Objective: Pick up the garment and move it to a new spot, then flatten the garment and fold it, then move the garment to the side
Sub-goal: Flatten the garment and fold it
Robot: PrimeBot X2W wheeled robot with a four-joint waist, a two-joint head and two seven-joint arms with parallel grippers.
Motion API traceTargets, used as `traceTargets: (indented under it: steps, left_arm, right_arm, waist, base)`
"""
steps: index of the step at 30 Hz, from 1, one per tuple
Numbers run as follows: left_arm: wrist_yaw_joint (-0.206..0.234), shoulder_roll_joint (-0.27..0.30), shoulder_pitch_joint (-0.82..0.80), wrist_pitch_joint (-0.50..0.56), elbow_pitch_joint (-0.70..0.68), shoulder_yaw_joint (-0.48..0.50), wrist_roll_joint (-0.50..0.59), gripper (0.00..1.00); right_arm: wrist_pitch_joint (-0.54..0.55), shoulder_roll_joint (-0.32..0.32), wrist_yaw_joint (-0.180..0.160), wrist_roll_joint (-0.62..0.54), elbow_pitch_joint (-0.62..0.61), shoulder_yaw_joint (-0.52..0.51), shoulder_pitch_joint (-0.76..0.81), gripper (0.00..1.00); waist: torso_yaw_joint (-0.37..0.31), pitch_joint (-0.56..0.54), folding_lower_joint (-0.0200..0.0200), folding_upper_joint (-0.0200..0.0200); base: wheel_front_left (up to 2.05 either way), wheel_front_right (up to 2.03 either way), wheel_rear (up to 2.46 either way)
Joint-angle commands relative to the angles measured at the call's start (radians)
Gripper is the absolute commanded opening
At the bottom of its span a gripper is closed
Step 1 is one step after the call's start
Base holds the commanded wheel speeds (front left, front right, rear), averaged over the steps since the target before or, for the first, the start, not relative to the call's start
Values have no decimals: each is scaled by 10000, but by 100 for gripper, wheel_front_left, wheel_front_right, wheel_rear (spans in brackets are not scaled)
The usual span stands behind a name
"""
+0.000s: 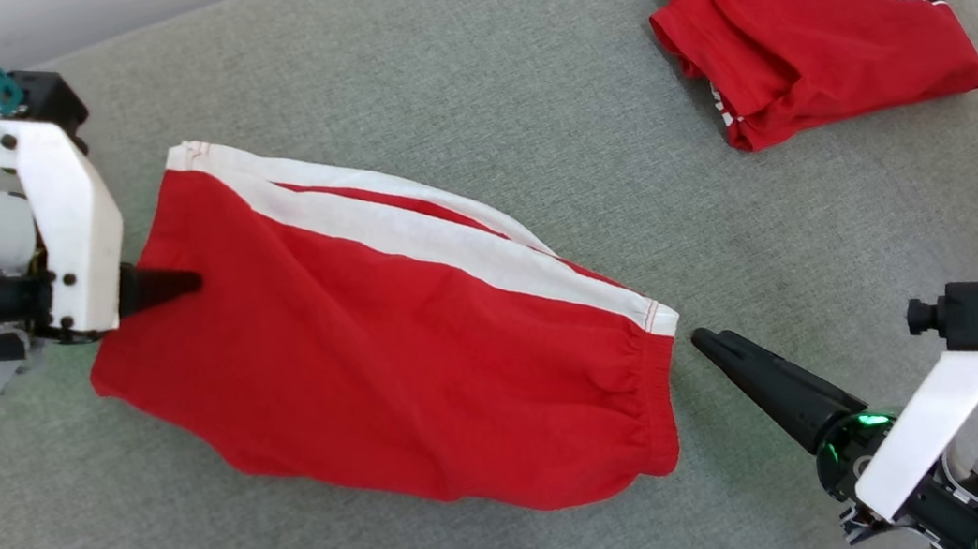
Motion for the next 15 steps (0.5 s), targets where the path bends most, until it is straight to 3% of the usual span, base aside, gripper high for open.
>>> traceTargets:
  steps: [1, 4, 12, 13, 15]
  left_arm:
    - [15, -24, 215, 151, -9, -51, 57, 100]
    - [17, -146, 239, 279, 5, -126, 526, 100]
    - [105, -607, 398, 708, 71, -182, 258, 100]
    - [167, -609, 396, 777, 108, -197, 310, 72]
    - [208, -585, 428, 957, 177, -236, 481, 0]
  right_arm:
    - [-51, -76, 1, 7, -53, -48, 161, 100]
    - [-129, -110, 1, -26, -151, -89, 258, 100]
    - [-266, -76, 1, -118, -279, -194, 352, 100]
    - [-283, -67, 1, -128, -269, -213, 357, 100]
    - [-295, -32, 1, -128, -239, -243, 374, 100]
  waist:
    - [-23, 3, 0, 0]
    - [-84, 45, 0, 0]
    - [-174, 256, 0, 0]
    - [-187, 269, 0, 0]
    - [-213, 261, 0, 0]
  base:
    - [0, 0, 0]
    - [0, 0, 0]
    - [0, 0, 0]
    - [0, 0, 0]
    - [0, 0, 0]
